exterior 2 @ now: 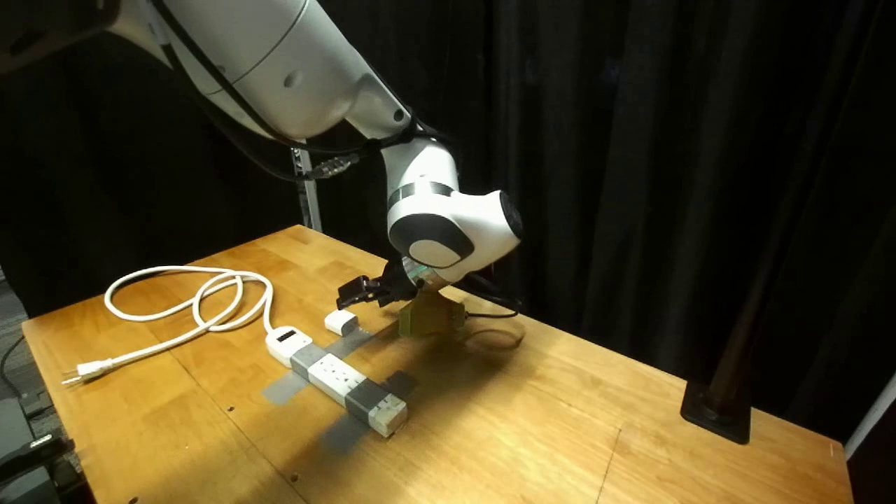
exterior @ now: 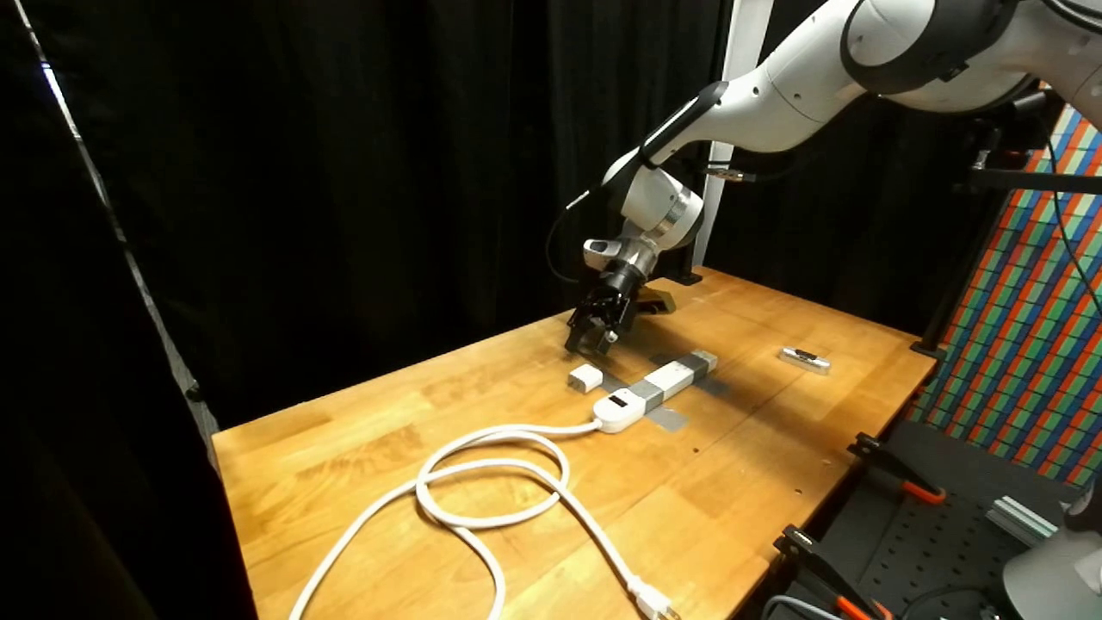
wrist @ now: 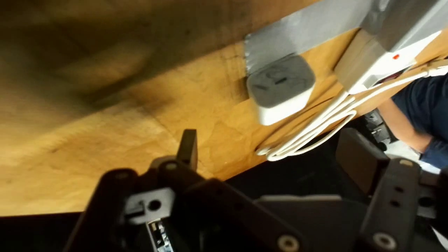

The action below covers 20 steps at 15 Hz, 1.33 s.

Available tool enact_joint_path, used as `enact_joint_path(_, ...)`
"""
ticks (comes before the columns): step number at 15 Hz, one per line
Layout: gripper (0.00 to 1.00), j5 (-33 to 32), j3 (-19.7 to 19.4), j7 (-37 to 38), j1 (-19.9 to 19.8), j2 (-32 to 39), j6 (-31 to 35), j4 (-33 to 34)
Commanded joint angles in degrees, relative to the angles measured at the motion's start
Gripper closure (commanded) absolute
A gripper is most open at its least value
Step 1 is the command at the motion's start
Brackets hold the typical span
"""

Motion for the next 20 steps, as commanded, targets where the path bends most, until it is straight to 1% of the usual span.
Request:
enact_joint_path(1, 0.0, 5.7, 1.2, -8.4, -1.7, 0.3, 5.4, -1.3)
enact_joint_path(3, 0.0, 7.6, 0.7, -13.2, -1.7, 0.4, 8.0, -2.3)
enact_joint_path(5, 0.0, 8.1, 0.0, -15.6, -1.2, 0.5, 9.2, -2.7)
enact_joint_path(7, 0.0, 7.1, -0.9, -15.5, -0.7, 0.1, 7.9, -3.4)
enact_joint_path(13, 0.0, 6.9, -1.2, -16.9, -1.3, -1.3, 5.6, -5.7)
enact_joint_path(20, 0.0, 8.5, -1.1, -23.1, -2.0, -2.0, 6.1, -8.5)
